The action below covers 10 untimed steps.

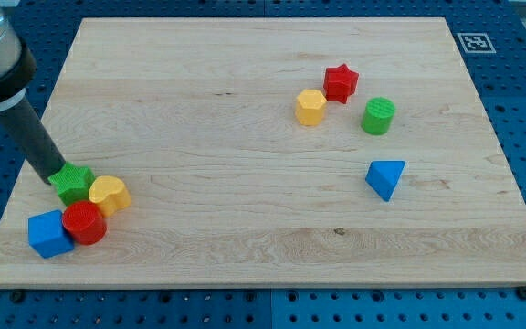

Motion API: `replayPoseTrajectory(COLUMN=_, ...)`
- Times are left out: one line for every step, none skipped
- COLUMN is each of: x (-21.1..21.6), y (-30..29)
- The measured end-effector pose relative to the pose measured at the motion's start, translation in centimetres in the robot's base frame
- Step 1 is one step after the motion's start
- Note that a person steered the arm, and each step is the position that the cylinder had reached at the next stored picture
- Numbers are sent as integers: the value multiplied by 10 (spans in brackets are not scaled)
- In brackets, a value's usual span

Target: Point your arm at the yellow hexagon

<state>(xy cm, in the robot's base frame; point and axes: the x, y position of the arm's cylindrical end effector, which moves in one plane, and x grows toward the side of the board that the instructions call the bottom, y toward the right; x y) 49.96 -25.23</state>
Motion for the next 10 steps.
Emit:
replayPoseTrajectory(x=0, y=-40)
replayPoseTrajectory(x=-11, y=-52)
replayPoseTrajectory(x=-14, y=-46)
replayPoseTrajectory(x=-27, y=-22)
replayPoseTrajectory(x=-41, y=17)
replayPoseTrajectory(x=-93, y=64)
replayPoseTrajectory(x=-141, y=122)
replayPoseTrajectory(x=-162, y=201)
replayPoseTrajectory(x=-166, y=281)
replayPoseTrajectory(x=-152, y=313)
